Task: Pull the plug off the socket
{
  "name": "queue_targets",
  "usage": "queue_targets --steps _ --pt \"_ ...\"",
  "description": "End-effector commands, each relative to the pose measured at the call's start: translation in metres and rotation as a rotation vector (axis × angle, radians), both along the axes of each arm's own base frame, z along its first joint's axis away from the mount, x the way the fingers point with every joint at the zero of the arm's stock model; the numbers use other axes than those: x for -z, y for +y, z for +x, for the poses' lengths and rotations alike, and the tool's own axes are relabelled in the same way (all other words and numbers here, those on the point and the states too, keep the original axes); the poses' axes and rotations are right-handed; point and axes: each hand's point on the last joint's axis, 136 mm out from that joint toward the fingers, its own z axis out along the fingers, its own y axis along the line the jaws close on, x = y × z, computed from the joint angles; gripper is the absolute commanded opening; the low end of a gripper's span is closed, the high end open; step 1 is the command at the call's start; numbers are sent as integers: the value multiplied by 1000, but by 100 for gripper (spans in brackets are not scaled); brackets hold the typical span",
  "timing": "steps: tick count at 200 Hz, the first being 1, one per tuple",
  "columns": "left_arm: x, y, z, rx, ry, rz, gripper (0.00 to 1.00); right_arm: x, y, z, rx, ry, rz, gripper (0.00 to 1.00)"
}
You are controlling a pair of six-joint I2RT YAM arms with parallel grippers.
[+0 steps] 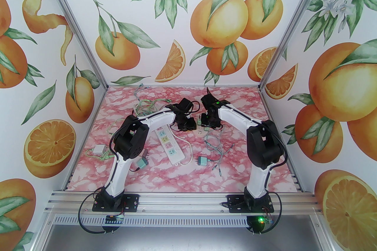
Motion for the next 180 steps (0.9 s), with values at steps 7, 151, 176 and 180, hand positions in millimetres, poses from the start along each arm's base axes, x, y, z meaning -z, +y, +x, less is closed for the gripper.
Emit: queue_targets --steps 7,151,176,180 --pt "103 43 -64 49 216 282 21 -32 35 2 -31 -44 225 28" --pt "100 42 -63 55 211 284 21 -10 50 -14 -220 -1 -131 29" --pt "100 42 -63 54 209 283 21 -12 42 -10 -171 4 -41 29" --pt "101 43 -63 54 211 284 21 -14 41 -9 -159 3 -23 29"
